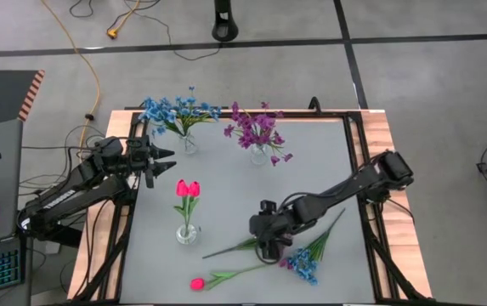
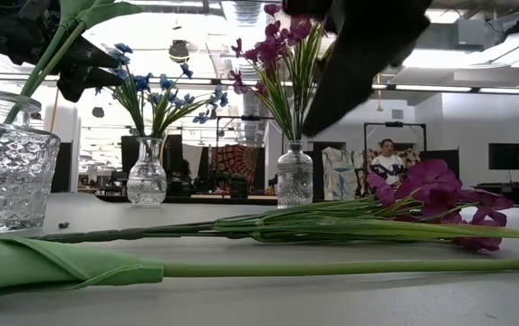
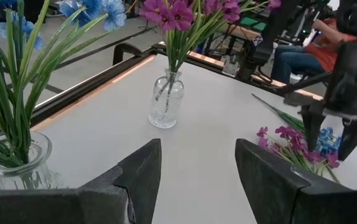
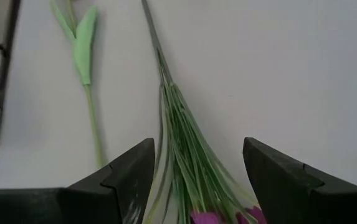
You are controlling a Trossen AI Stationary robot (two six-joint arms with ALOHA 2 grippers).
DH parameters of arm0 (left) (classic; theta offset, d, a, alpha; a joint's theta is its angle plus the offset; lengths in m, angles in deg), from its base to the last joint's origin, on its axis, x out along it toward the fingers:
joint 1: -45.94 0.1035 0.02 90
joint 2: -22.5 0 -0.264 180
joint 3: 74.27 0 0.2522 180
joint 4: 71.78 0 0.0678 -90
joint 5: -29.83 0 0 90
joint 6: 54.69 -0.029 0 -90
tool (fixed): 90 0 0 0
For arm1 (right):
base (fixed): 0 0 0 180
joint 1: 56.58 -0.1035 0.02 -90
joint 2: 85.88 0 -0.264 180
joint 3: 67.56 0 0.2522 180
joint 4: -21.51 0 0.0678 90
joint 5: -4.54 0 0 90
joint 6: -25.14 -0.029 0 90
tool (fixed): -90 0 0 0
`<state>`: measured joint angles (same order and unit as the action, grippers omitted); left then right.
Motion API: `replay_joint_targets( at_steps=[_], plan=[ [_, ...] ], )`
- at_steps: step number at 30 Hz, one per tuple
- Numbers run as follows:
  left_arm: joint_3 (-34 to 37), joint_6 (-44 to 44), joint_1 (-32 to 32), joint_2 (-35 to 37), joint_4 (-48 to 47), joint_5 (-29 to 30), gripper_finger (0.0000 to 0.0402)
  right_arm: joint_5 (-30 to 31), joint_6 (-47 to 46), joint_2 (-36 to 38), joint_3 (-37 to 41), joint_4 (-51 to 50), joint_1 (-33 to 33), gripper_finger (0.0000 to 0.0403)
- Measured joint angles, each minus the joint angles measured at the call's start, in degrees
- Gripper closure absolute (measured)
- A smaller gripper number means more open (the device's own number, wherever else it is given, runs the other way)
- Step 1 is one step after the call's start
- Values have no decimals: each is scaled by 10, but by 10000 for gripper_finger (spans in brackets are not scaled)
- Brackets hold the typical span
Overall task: Sort flowers into vase by color
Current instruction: Put the violet flower into the top right transparent vase
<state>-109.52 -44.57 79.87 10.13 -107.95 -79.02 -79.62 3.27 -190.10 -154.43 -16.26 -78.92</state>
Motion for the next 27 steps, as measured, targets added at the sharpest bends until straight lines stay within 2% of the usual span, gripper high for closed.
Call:
replay_joint_targets(
  at_steps=[9, 27],
  plan=[
    [0, 0, 0, 0, 0, 0, 209, 0, -1, -56, 0, 23, 0, 131],
    [0, -9, 0, 0, -6, 0, 209, 0, -1, -79, 0, 39, -7, 131]
  ],
)
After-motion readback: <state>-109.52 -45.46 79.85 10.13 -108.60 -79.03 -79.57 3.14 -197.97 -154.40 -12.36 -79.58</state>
